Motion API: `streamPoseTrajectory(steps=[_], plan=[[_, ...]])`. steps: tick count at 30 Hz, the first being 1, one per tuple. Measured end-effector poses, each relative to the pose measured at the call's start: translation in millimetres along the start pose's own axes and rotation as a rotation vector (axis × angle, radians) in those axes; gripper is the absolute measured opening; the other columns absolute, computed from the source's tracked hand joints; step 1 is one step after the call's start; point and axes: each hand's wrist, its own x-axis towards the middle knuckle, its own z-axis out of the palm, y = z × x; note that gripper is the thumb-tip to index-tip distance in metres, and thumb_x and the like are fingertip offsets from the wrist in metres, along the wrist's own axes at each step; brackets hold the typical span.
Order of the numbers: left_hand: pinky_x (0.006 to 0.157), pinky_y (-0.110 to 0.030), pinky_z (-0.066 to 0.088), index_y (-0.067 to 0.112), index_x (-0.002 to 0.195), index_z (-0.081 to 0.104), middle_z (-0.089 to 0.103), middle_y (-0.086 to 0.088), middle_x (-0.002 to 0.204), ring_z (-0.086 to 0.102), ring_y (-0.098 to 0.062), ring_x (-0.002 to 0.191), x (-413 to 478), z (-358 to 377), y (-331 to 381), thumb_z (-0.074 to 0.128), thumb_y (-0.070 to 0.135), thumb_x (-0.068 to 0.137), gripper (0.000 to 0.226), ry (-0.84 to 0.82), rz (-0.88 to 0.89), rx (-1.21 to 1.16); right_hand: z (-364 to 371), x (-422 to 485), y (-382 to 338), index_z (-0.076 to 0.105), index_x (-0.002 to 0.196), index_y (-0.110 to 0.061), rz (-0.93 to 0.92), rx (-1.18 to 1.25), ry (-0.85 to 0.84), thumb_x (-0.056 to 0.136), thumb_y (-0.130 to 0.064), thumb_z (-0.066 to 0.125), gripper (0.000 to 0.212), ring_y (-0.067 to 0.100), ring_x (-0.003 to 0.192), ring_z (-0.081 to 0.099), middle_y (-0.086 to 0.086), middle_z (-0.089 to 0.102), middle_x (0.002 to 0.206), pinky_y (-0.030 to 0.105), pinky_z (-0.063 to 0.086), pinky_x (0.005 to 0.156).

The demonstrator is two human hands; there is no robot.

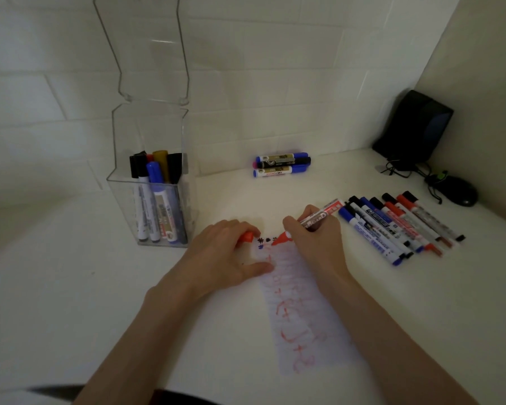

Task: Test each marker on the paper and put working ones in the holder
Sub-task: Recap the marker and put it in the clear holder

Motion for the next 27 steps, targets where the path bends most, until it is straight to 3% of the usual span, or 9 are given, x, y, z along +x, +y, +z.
streamPoseTrajectory(steps=[3, 6, 11, 14, 18, 20, 22, 24, 27], plan=[[0.088, -0.022, 0.044, 0.038, 0.142, 0.037, 0.05, 0.019, 0.117, 0.053, -0.001, 0.104, -3.6, -3.5, 1.5, 0.057, 0.048, 0.096, 0.052, 0.04, -0.021, -0.269, -6.2, 2.7, -5.6, 0.047, 0.06, -0.023, 0.146, 0.231, 0.006, 0.084, -0.013, 0.07, 0.034, 0.012, 0.056, 0.04, -0.002, 0.046, 0.056, 0.03, 0.038, 0.058], [0.078, -0.017, 0.043, 0.023, 0.137, 0.041, 0.06, 0.014, 0.104, 0.058, -0.001, 0.092, -3.8, -4.4, -1.1, 0.042, 0.022, 0.106, 0.032, 0.111, 0.056, -0.395, -11.2, 1.5, -11.4, 0.054, 0.067, -0.019, 0.138, 0.356, 0.007, 0.088, -0.01, 0.073, 0.03, 0.01, 0.054, 0.04, -0.001, 0.048, 0.056, 0.022, 0.038, 0.052], [0.074, -0.013, 0.047, 0.016, 0.109, 0.051, 0.072, 0.014, 0.094, 0.064, -0.004, 0.09, -0.2, -3.8, 0.7, 0.052, 0.017, 0.102, 0.007, 0.134, 0.068, -0.52, -8.1, -6.4, -19.4, 0.059, 0.072, -0.014, 0.079, 0.388, -0.058, 0.09, -0.013, 0.075, 0.024, 0.009, 0.05, 0.044, -0.001, 0.053, 0.055, 0.021, 0.041, 0.049], [0.071, -0.015, 0.047, 0.017, 0.109, 0.053, 0.072, 0.017, 0.091, 0.065, -0.007, 0.088, -0.9, -5.3, 2.5, 0.053, 0.018, 0.102, 0.007, 0.144, 0.094, -0.563, -6.6, -9.6, -20.6, 0.059, 0.072, -0.014, 0.074, 0.413, -0.103, 0.09, -0.016, 0.077, 0.026, 0.011, 0.05, 0.044, 0.001, 0.053, 0.056, 0.021, 0.041, 0.049], [0.069, -0.027, 0.049, 0.015, 0.11, 0.058, 0.069, 0.011, 0.087, 0.061, -0.012, 0.077, -0.4, -5.6, 5.0, 0.053, 0.015, 0.102, 0.009, 0.177, 0.159, -0.606, -7.1, -16.9, -25.1, 0.067, 0.085, -0.009, 0.037, 0.317, -0.255, 0.084, -0.028, 0.084, 0.026, 0.02, 0.058, 0.061, 0.01, 0.069, 0.07, 0.025, 0.048, 0.051], [0.069, -0.028, 0.05, 0.013, 0.111, 0.059, 0.066, 0.008, 0.085, 0.06, -0.015, 0.074, 0.3, -6.9, 1.9, 0.053, 0.013, 0.102, 0.011, 0.21, 0.172, -0.627, -11.4, -17.5, -30.4, 0.072, 0.098, -0.005, 0.067, 0.302, -0.33, 0.089, -0.036, 0.077, 0.032, 0.029, 0.067, 0.071, 0.014, 0.077, 0.084, 0.028, 0.052, 0.054], [0.069, -0.025, 0.048, 0.014, 0.113, 0.062, 0.066, 0.005, 0.083, 0.058, -0.015, 0.072, 1.0, -8.2, -2.2, 0.053, 0.012, 0.101, 0.014, 0.233, 0.169, -0.649, -18.8, -13.2, -34.1, 0.076, 0.103, -0.001, 0.181, 0.408, -0.388, 0.1, -0.043, 0.058, 0.046, 0.035, 0.069, 0.072, 0.022, 0.077, 0.093, 0.031, 0.054, 0.056], [0.068, -0.023, 0.046, 0.014, 0.109, 0.067, 0.065, 0.004, 0.079, 0.056, -0.012, 0.07, 1.3, -8.2, -3.3, 0.055, 0.01, 0.1, 0.015, 0.239, 0.171, -0.654, -22.4, -9.8, -33.2, 0.077, 0.095, 0.003, 0.233, 0.443, -0.384, 0.103, -0.035, 0.041, 0.053, 0.034, 0.057, 0.065, 0.029, 0.075, 0.09, 0.03, 0.049, 0.051], [0.067, -0.019, 0.044, 0.009, 0.106, 0.07, 0.065, 0.004, 0.075, 0.055, -0.01, 0.068, 2.2, -5.7, 0.9, 0.057, 0.004, 0.099, 0.016, 0.27, 0.171, -0.699, -15.9, -12.5, -23.2, 0.072, 0.061, -0.004, 0.237, 0.38, -0.279, 0.094, -0.025, 0.038, 0.052, 0.024, 0.042, 0.04, 0.028, 0.063, 0.071, 0.025, 0.029, 0.041]])
